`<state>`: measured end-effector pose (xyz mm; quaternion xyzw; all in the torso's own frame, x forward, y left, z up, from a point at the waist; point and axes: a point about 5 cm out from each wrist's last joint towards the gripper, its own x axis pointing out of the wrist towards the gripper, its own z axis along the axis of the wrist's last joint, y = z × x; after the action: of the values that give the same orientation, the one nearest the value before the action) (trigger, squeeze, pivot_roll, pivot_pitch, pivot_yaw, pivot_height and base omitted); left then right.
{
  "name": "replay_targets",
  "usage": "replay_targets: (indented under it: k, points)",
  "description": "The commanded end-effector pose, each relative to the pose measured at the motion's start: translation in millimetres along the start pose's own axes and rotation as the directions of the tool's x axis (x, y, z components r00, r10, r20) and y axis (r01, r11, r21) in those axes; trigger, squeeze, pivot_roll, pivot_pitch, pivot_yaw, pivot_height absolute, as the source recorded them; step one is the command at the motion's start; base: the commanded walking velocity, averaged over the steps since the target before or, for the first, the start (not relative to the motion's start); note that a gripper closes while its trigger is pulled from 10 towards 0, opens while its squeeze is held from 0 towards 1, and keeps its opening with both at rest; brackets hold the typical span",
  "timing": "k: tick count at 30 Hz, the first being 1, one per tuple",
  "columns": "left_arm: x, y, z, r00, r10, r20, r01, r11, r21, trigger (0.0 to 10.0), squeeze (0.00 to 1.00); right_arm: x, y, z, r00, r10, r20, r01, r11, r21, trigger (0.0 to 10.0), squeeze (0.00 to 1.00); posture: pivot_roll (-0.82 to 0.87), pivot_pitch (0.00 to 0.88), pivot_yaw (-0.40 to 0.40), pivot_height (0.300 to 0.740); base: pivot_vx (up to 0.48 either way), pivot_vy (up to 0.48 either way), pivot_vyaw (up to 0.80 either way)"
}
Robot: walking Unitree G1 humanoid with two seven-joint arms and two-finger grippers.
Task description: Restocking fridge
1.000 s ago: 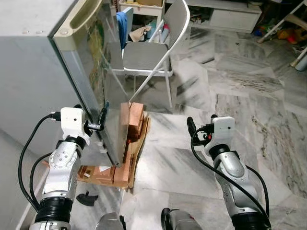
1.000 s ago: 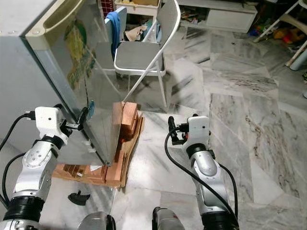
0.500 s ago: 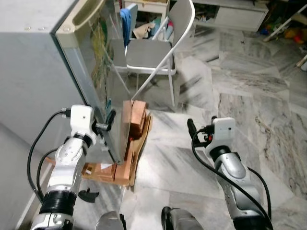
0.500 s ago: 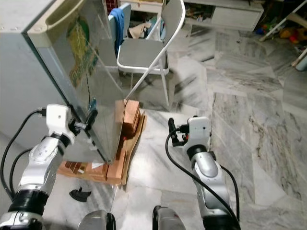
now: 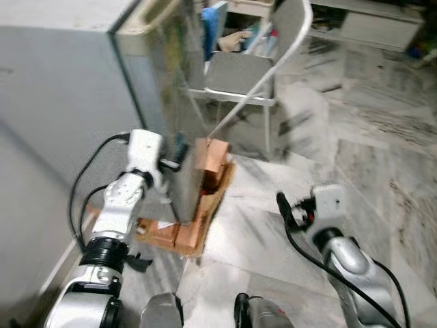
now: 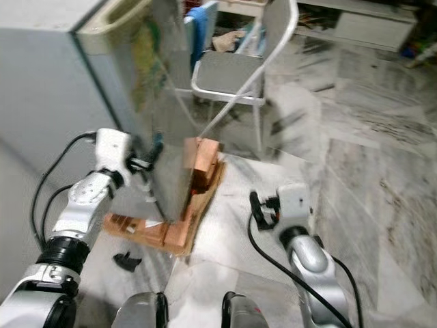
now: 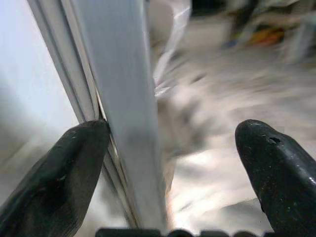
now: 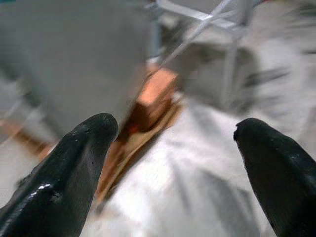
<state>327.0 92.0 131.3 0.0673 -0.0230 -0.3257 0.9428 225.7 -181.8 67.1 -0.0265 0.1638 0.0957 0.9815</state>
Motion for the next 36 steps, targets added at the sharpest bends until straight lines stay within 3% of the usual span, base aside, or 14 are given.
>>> replay_targets:
  k: [1,2,3,4,5,6,9,13,18,25,30,36]
  points:
    - [15.6,-57.0,36,0.945,-0.303,0.125,0.297,0.953,0.067,10.0,0.0,-2.9,-2.2,-3,1.0,0.018,-0.018,-0.017,1.0,0.024,10.0,0.0,0.04,0.092,-0.005,0.74,0.0,0.0,0.0]
    - [12.2,-70.8,36,0.926,-0.351,0.139,0.351,0.936,0.022,10.0,0.0,-2.6,-3.9,-4,1.0,0.012,-0.027,-0.011,0.999,0.034,10.0,0.0,0.04,0.091,-0.005,0.74,0.0,0.0,0.0]
    - [12.2,-70.8,36,0.926,-0.351,0.139,0.351,0.936,0.022,10.0,0.0,-2.6,-3.9,-4,1.0,0.012,-0.027,-0.011,0.999,0.034,10.0,0.0,0.04,0.091,-0.005,0.74,0.0,0.0,0.0]
    - [11.4,-69.8,34,0.932,-0.331,0.144,0.338,0.941,-0.026,10.0,0.0,-1.6,-3.3,-3,1.0,0.016,-0.025,-0.015,0.999,0.037,10.0,0.0,0.04,0.092,-0.006,0.74,0.0,0.0,0.0]
    - [11.9,-61.7,29,0.95,-0.284,0.133,0.29,0.956,-0.034,10.0,0.0,-1.0,-2.6,-3,0.999,0.021,-0.024,-0.02,0.999,0.036,10.0,0.0,0.04,0.091,-0.006,0.74,0.0,0.0,0.0]
    - [10.4,-39.8,17,0.98,-0.173,0.093,0.173,0.985,0.007,10.0,0.0,0.0,-1.5,-4,0.999,0.031,-0.029,-0.031,0.999,0.027,10.0,0.0,0.04,0.09,-0.006,0.74,0.0,0.0,0.0]
    - [-1.3,-2.8,8,0.998,0.002,0.068,-0.001,1.0,-0.011,10.0,0.0,0.9,-1.1,-6,0.999,0.041,-0.034,-0.04,0.999,0.024,10.0,0.0,0.04,0.088,-0.006,0.74,0.0,0.0,0.0]
    - [-24.0,20.9,4,0.993,0.112,0.04,-0.111,0.994,-0.019,10.0,0.0,3.0,-2.5,-9,0.998,0.047,-0.034,-0.046,0.998,0.036,10.0,0.0,0.05,0.082,-0.009,0.74,0.0,0.0,0.0]
    - [-46.9,20.9,-16,0.99,0.141,-0.008,-0.142,0.99,-0.027,10.0,0.0,4.6,-2.2,-8,0.999,0.049,-0.004,-0.049,0.998,0.034,10.0,0.0,0.05,0.07,-0.006,0.74,0.0,0.0,0.0]
    - [-77.5,6.6,-43,0.976,0.2,-0.087,-0.206,0.976,-0.074,10.0,0.0,5.3,-5.5,-3,0.999,-0.003,0.047,0.002,1.0,0.024,10.0,0.0,0.04,0.054,-0.006,0.74,0.324,-0.251,0.0]
    - [-77.1,5.0,-44,0.971,0.219,-0.096,-0.226,0.972,-0.07,10.0,0.0,9.3,-5.0,0,0.998,-0.011,0.069,0.009,1.0,0.019,10.0,0.0,0.05,0.05,-0.007,0.74,0.436,0.0,0.0]
    - [-65.9,8.6,-39,0.972,0.22,-0.081,-0.224,0.974,-0.041,10.0,0.0,12.1,-3.2,2,0.997,-0.011,0.077,0.01,1.0,0.018,10.0,0.0,0.04,0.045,-0.002,0.74,0.461,0.0,-0.76]
